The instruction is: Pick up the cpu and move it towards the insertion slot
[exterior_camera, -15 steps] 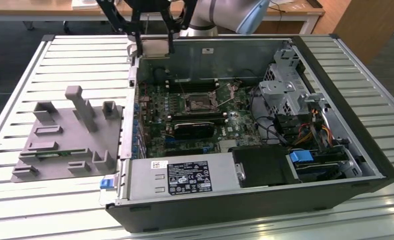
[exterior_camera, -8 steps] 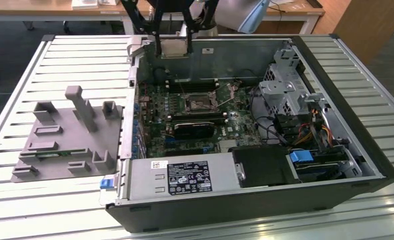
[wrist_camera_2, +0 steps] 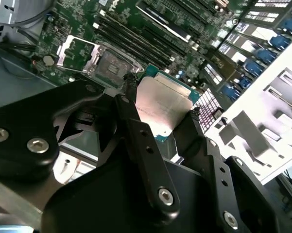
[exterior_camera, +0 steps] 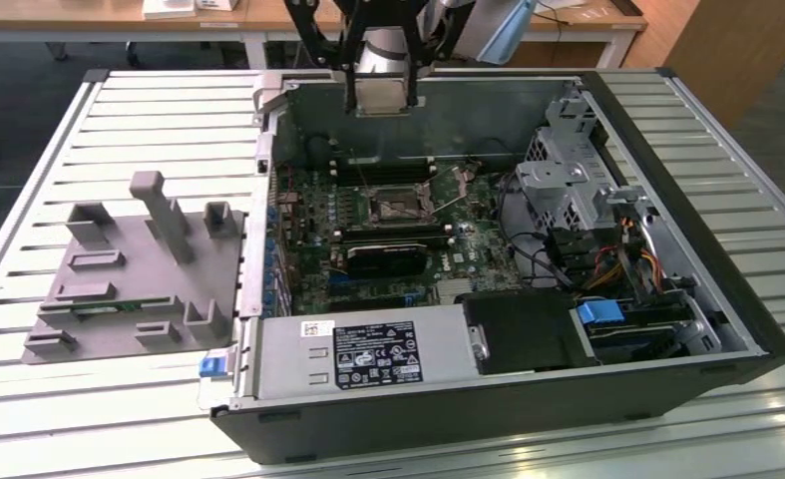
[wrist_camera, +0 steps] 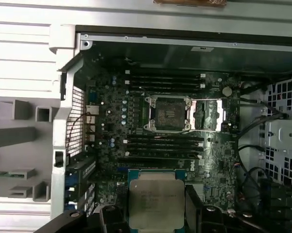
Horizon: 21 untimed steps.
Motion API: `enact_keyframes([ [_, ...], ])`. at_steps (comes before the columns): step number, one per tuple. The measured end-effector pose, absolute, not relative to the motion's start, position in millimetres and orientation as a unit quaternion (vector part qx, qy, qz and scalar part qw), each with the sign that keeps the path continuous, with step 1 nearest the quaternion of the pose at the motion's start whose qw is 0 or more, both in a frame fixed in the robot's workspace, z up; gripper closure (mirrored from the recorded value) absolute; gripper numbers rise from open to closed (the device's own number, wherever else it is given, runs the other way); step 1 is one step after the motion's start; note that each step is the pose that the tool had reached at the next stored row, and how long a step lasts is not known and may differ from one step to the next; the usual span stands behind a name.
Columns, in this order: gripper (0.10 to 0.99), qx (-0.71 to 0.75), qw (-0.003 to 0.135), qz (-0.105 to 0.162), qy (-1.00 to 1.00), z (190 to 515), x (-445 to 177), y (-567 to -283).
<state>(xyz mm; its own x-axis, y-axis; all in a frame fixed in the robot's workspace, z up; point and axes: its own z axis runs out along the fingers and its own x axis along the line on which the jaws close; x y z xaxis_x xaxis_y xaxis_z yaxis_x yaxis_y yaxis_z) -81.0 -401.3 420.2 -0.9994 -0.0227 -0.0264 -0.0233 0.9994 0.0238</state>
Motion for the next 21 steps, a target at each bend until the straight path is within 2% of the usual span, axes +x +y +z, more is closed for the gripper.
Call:
enact_keyframes([
  [21,0.545,-0.012,0.013,0.012,1.000,403.9,-45.5,-363.1],
])
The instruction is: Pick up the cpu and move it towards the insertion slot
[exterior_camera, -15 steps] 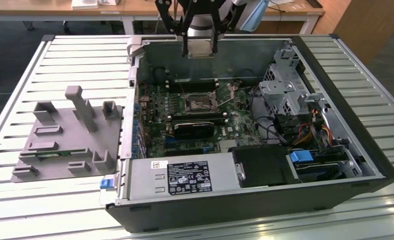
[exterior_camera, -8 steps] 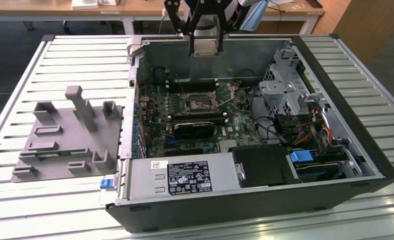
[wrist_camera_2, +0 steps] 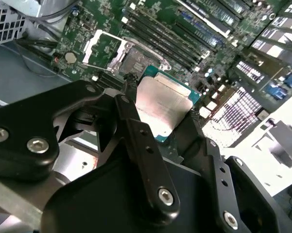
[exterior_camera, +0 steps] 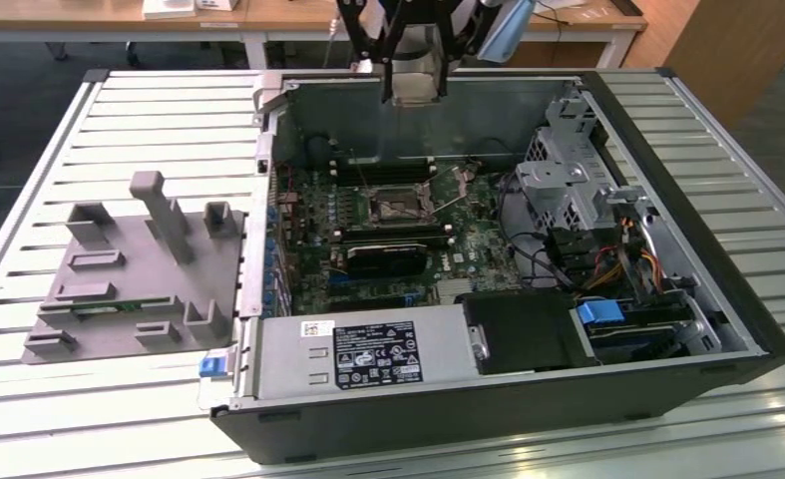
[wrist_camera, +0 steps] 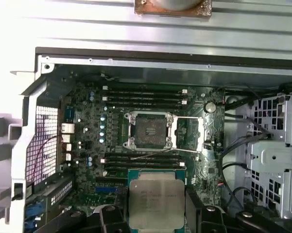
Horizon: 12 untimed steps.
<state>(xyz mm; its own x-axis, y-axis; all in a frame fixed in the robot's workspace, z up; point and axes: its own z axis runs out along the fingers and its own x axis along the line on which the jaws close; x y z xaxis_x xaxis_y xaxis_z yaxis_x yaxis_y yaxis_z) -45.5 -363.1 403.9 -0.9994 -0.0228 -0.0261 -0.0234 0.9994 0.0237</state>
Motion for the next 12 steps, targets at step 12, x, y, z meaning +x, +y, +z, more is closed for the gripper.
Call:
enact_keyframes([
  [12,0.545,-0.012,0.013,0.012,1.000,391.5,-37.2,-337.2],
])
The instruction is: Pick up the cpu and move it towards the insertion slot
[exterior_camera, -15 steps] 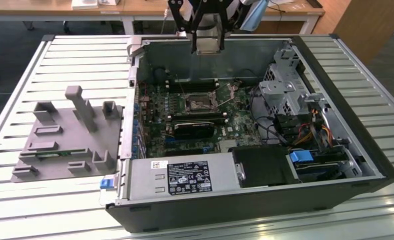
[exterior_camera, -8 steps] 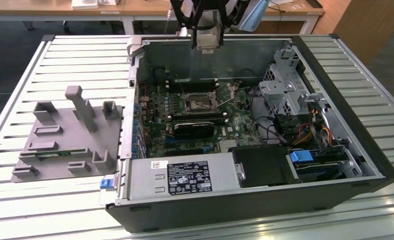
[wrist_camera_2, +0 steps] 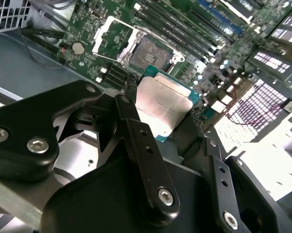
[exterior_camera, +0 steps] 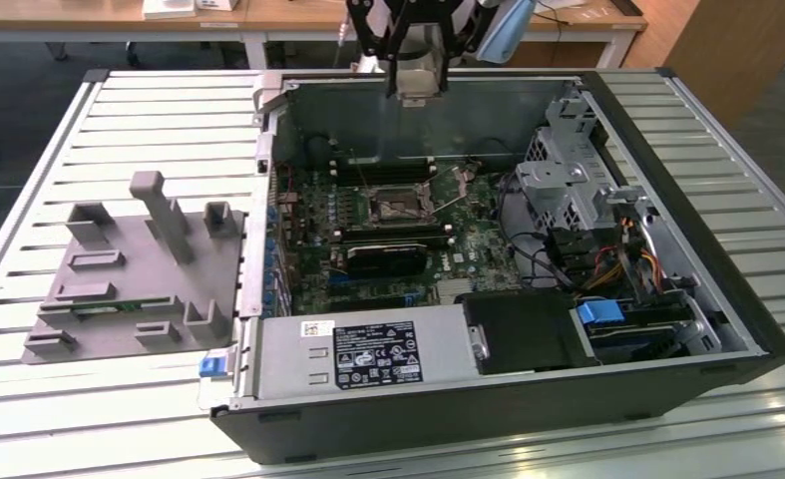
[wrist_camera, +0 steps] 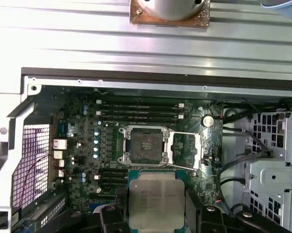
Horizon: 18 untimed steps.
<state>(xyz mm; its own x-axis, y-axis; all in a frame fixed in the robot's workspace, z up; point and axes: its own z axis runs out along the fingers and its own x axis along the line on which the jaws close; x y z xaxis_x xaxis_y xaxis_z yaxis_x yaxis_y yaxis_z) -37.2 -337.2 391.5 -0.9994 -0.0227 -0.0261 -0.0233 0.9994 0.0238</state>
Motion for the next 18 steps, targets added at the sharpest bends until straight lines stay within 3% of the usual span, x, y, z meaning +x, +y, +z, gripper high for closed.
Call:
enact_keyframes([
  [18,0.545,-0.012,0.013,0.012,1.000,372.5,-31.0,-309.7],
])
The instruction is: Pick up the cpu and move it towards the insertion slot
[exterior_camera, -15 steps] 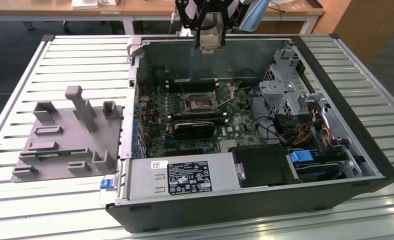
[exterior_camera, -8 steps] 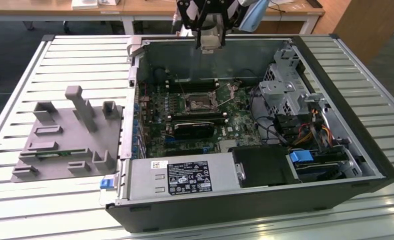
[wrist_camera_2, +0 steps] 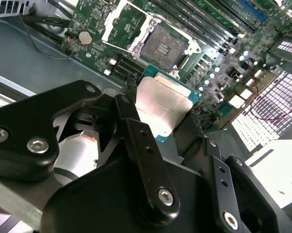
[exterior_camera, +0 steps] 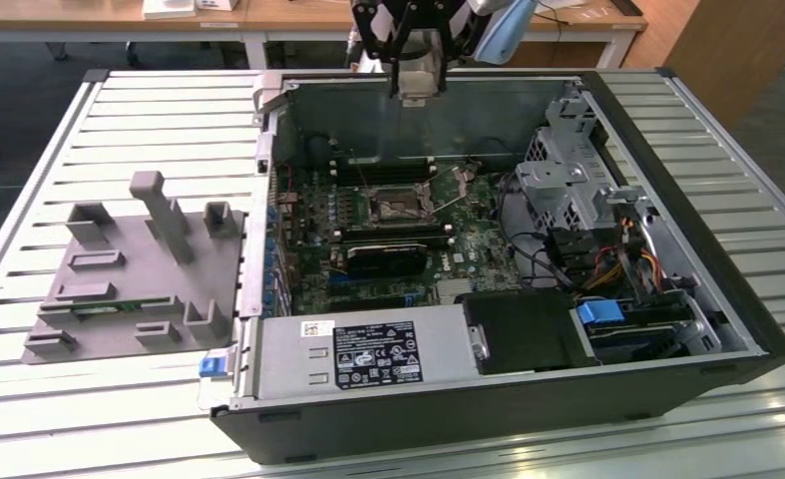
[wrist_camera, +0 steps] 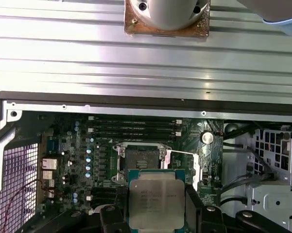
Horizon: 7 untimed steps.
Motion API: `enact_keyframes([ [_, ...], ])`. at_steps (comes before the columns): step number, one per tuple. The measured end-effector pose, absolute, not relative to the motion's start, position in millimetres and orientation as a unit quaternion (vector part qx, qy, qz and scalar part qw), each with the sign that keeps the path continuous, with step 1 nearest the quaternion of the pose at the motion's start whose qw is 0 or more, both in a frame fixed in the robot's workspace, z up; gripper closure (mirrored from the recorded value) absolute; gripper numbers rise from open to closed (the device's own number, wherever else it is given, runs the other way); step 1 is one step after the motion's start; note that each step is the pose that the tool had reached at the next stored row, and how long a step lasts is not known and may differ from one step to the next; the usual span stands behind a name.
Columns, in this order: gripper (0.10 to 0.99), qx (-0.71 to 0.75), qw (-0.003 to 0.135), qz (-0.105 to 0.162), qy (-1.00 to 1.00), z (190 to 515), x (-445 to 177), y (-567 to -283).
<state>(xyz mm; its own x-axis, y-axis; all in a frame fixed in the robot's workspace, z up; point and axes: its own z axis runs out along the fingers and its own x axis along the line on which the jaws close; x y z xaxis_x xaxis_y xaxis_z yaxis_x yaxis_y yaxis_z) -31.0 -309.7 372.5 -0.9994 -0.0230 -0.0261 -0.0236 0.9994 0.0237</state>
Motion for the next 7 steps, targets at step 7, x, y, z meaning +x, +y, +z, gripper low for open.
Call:
enact_keyframes([
  [7,0.545,-0.012,0.013,0.012,1.000,372.4,-31.0,-309.7],
])
